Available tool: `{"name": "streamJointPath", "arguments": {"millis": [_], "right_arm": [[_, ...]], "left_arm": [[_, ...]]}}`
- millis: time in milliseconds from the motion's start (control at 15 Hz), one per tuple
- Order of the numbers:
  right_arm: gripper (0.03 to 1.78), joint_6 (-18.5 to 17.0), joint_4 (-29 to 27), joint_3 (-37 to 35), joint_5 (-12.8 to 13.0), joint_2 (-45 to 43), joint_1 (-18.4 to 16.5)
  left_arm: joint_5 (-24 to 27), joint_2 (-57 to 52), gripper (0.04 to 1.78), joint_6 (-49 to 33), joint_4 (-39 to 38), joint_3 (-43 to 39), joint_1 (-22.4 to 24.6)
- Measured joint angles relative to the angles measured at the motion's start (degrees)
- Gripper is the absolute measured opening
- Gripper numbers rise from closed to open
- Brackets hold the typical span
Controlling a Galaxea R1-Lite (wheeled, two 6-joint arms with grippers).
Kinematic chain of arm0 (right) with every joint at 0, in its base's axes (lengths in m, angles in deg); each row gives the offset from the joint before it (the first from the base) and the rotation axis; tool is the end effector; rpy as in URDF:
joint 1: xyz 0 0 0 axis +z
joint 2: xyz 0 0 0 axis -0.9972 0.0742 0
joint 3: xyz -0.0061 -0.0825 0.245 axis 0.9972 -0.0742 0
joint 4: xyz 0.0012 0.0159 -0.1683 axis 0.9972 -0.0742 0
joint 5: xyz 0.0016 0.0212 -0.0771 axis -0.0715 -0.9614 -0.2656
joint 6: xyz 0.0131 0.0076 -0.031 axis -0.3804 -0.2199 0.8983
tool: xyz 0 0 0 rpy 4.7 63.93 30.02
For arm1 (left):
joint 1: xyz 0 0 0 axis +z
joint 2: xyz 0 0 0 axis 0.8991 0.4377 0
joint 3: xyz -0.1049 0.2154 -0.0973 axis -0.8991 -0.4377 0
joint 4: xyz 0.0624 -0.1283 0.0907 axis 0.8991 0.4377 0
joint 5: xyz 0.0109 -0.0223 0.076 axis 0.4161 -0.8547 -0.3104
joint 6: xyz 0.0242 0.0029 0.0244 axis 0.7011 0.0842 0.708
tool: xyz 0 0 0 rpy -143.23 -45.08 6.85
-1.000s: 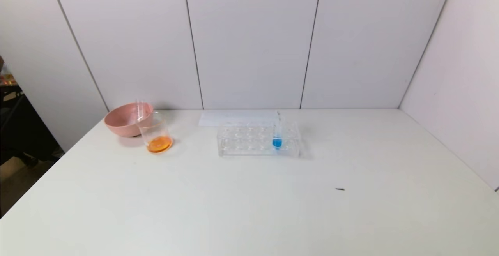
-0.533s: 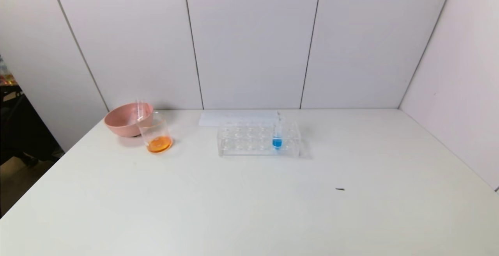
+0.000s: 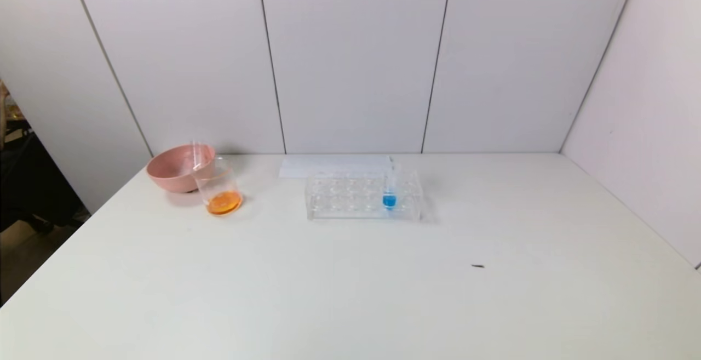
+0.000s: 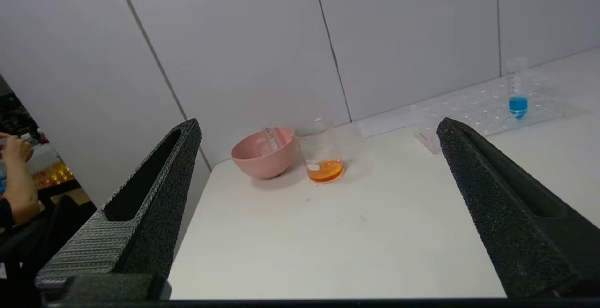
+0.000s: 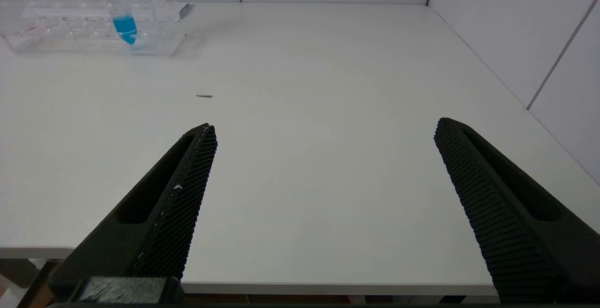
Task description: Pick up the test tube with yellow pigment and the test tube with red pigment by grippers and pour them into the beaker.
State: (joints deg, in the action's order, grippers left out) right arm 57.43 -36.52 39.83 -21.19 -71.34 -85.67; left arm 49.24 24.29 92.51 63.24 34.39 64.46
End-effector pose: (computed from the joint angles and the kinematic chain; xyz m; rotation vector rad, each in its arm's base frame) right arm 0.0071 -0.0001 0.0758 0.0014 -0.0010 -0.0005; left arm -0.0257 -0.0046 0.1609 0.2505 -0.3397 -0.0823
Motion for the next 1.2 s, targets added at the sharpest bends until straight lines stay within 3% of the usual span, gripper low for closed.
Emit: {"name": "streamJointPath", "arguments": {"millis": [133, 467, 933, 1200], "right_arm": [[1.70, 0.00, 0.00, 0.00, 0.00, 0.00, 0.00], [1.70, -0.02, 0.00, 0.02, 0.00, 0.00, -0.02], [1.70, -0.02, 0.00, 0.00, 0.00, 0.00, -0.02], [1.70, -0.02, 0.00, 0.00, 0.00, 0.00, -0.02]], "left_arm": [[-3.69, -1.26, 1.76, 0.18, -4.00, -4.46, 0.00], [-6.66, -2.12, 1.76, 0.41, -13.35, -15.49, -0.01], [-5.41, -2.12, 1.76, -0.09, -0.09, -18.21, -0.06], [-3.69, -2.15, 1.76, -1.38, 2.08, -18.24, -0.06]]}}
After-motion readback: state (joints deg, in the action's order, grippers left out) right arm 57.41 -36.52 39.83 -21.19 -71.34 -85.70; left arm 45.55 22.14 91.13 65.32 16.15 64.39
